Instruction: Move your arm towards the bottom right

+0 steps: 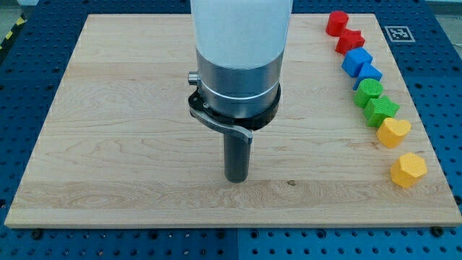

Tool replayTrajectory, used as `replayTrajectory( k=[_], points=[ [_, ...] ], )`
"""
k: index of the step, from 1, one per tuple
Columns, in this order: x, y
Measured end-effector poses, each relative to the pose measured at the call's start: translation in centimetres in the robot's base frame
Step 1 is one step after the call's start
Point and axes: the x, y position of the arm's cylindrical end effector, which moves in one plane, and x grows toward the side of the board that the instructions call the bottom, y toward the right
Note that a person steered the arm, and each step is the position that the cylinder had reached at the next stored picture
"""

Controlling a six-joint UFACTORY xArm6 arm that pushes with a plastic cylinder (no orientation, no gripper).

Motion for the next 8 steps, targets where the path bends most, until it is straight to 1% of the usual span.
replayTrajectory(
  k=[6, 7, 8],
  points=[
    [-0.6, 0.5],
    [-0.4, 2.3],
    [0.3, 6.4]
  ],
)
